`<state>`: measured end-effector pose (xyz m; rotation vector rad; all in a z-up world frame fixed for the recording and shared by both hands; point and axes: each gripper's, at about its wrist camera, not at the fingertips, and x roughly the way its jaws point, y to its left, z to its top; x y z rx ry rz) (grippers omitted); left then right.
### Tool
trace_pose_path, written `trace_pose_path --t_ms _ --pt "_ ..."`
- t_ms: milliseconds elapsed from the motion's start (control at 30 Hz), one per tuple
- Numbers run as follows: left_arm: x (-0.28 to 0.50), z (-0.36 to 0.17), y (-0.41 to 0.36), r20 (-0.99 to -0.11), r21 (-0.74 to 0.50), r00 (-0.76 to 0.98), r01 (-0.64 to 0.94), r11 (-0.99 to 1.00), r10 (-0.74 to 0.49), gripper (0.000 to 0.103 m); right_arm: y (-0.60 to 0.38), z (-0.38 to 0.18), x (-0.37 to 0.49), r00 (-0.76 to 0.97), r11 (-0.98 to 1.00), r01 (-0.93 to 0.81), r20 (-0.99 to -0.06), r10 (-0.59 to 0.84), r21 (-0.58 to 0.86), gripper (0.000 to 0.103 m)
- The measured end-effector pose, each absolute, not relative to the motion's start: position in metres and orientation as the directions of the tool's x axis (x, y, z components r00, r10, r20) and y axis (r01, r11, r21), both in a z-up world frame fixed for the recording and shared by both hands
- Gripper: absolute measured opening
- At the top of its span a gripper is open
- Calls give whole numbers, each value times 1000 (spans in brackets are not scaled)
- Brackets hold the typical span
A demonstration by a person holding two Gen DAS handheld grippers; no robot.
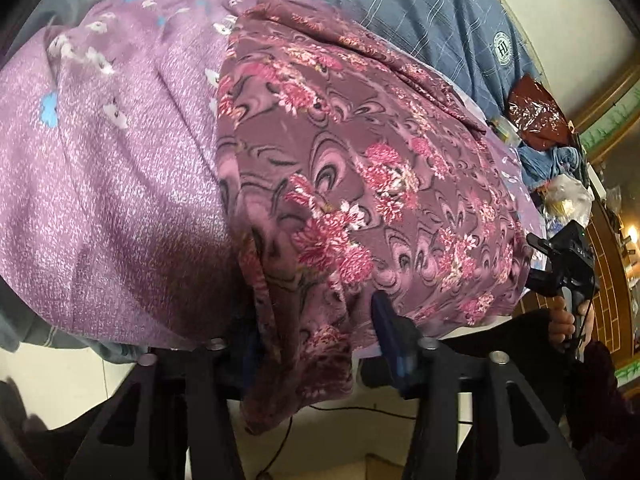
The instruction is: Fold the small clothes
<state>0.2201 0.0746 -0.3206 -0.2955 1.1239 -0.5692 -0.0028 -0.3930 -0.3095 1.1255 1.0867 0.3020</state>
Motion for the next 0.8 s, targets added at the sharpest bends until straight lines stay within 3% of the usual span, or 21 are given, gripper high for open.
trace_pose_path --t_ms 33,167,233,300,433,633,800 --pt "220 -321 74 -765 -496 307 280 822 -567 31 -393 -309 -3 488 454 298 -543 683 840 57" --pt "219 -325 73 -773 -495 296 271 825 -561 18 -392 -304 -3 456 511 291 -587 669 809 49" --pt "220 -326 73 -776 -495 296 261 829 -556 14 -388 -300 -1 441 555 291 -624 645 779 36" --pt "220 -326 77 -768 -516 294 244 821 -570 7 -382 -296 -1 417 583 291 -649 636 759 5" --pt "218 -314 87 -715 -592 290 234 771 -637 5 -381 -269 -7 452 580 233 -615 646 781 4" --pt "223 -271 101 -580 -680 321 315 662 -748 4 -387 -215 4 520 503 88 -470 713 860 4" --pt "242 -242 122 -456 -749 369 332 573 -810 4 -376 -208 32 536 435 53 -393 747 899 4"
